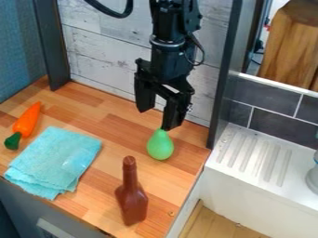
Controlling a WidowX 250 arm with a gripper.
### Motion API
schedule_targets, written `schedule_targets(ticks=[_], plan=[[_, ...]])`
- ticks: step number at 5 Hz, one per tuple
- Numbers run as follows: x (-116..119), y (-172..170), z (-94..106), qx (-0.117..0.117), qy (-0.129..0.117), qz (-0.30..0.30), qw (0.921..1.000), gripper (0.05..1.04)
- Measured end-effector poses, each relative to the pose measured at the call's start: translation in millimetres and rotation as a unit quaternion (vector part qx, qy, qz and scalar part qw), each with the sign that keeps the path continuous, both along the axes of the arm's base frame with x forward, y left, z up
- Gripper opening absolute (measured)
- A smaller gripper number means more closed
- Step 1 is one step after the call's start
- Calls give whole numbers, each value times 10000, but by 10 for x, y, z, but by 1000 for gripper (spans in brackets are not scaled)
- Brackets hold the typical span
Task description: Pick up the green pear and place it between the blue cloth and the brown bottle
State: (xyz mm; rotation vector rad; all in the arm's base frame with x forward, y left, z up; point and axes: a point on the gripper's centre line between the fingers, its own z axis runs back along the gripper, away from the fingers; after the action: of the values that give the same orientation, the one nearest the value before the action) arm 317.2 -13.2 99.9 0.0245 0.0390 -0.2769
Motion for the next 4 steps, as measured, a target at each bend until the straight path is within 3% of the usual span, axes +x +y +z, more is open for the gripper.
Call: schedule_targets(ticks=[1,4], plan=[[-30,-5,-108,4,192,-5,9998,1000],[123,122,-282,89,284,251,9992,1000]])
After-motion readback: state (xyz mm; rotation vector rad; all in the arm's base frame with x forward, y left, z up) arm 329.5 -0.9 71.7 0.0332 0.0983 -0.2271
